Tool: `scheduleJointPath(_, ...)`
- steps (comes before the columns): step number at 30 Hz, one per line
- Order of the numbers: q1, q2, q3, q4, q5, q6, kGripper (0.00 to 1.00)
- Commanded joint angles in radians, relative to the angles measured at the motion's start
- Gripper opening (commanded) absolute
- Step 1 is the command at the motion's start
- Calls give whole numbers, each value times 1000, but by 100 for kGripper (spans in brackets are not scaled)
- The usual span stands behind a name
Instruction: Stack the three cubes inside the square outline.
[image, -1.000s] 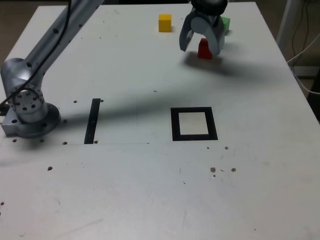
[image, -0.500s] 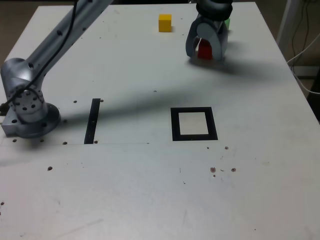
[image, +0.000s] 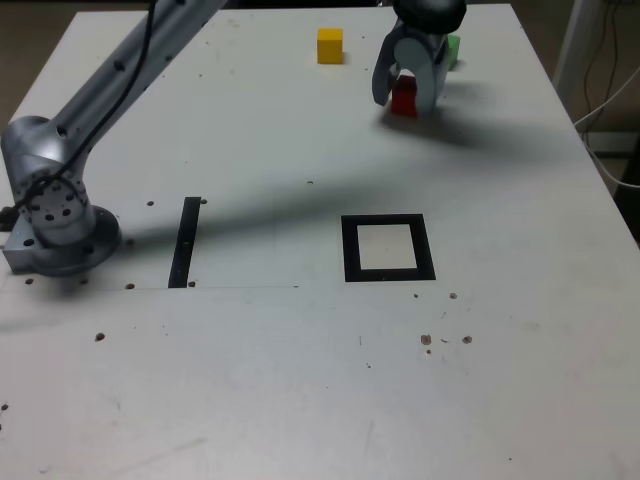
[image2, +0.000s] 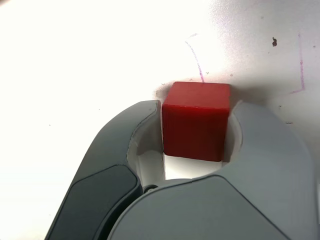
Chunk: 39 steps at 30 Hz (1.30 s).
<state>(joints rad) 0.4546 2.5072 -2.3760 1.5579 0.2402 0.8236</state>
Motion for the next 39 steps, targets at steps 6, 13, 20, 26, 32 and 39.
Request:
scheduleJointPath(6, -1, 13, -16, 34, -11, -17, 35)
scheduleJointPath(13, -23, -57, -3, 64, -35, -39, 35)
scheduleJointPath(20, -94, -223, 135, 64, -40, -117, 35)
scheduleJointPath(26, -223, -336, 305, 52, -37, -249, 35)
scheduleJointPath(32, -363, -412, 471, 18, -61, -413, 35)
scheduleJointPath(39, -480, -513, 672, -103, -137, -571, 35)
